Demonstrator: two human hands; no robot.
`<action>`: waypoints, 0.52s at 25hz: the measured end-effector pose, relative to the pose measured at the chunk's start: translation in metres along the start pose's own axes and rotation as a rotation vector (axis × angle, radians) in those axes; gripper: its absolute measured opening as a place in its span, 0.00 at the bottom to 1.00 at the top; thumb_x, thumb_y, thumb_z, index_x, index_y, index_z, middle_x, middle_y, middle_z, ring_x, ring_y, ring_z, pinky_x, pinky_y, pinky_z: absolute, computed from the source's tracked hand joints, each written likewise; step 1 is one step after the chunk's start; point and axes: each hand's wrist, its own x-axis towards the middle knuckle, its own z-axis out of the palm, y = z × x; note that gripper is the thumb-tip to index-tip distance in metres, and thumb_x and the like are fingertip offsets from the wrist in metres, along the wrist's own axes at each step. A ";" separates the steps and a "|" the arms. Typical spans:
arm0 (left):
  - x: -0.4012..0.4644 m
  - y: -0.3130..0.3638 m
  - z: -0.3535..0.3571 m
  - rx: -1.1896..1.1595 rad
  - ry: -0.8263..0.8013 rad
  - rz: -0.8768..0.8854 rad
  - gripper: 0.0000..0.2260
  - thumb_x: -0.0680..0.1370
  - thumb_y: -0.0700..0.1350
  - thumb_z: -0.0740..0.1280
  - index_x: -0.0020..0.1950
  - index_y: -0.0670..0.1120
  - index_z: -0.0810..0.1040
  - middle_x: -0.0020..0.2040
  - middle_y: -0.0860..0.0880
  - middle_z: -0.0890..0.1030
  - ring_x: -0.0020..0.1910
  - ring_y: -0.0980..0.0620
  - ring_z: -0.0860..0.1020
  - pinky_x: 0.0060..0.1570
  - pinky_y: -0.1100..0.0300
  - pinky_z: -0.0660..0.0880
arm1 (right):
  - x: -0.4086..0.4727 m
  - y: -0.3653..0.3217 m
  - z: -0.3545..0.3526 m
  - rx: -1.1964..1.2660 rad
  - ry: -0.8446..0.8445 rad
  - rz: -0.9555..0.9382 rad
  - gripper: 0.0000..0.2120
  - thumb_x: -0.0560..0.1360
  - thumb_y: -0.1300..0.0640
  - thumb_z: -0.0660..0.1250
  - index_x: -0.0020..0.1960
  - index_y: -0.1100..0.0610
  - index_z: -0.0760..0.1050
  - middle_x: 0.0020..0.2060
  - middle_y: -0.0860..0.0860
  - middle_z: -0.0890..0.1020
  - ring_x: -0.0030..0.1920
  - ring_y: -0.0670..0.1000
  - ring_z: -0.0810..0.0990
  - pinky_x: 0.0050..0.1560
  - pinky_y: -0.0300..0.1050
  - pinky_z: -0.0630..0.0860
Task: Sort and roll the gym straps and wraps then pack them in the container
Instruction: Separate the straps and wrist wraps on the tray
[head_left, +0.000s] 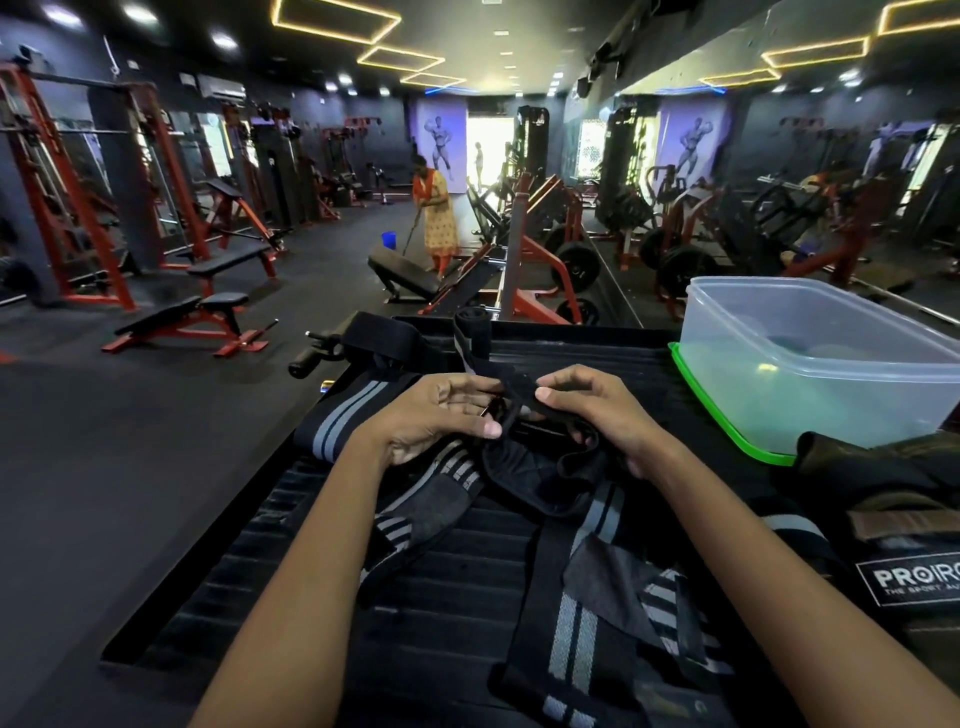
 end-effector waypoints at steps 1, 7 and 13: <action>0.000 0.001 0.001 -0.012 -0.005 0.006 0.22 0.69 0.26 0.70 0.60 0.43 0.77 0.53 0.47 0.83 0.51 0.54 0.81 0.51 0.65 0.77 | -0.001 -0.001 0.000 -0.025 -0.028 -0.035 0.10 0.74 0.56 0.72 0.54 0.58 0.80 0.37 0.51 0.83 0.23 0.43 0.72 0.24 0.34 0.67; -0.003 -0.001 -0.003 0.039 -0.060 -0.012 0.25 0.69 0.27 0.70 0.63 0.43 0.76 0.62 0.39 0.77 0.56 0.51 0.79 0.54 0.63 0.76 | -0.008 -0.009 -0.007 -0.048 -0.195 -0.109 0.12 0.74 0.62 0.71 0.56 0.59 0.82 0.32 0.50 0.83 0.26 0.40 0.76 0.25 0.31 0.69; -0.005 0.000 -0.001 0.073 -0.081 -0.018 0.23 0.72 0.32 0.71 0.66 0.43 0.74 0.66 0.43 0.75 0.58 0.53 0.79 0.50 0.62 0.77 | 0.001 -0.006 -0.014 -0.219 -0.316 -0.105 0.13 0.74 0.57 0.72 0.58 0.51 0.82 0.55 0.47 0.84 0.59 0.55 0.81 0.59 0.55 0.77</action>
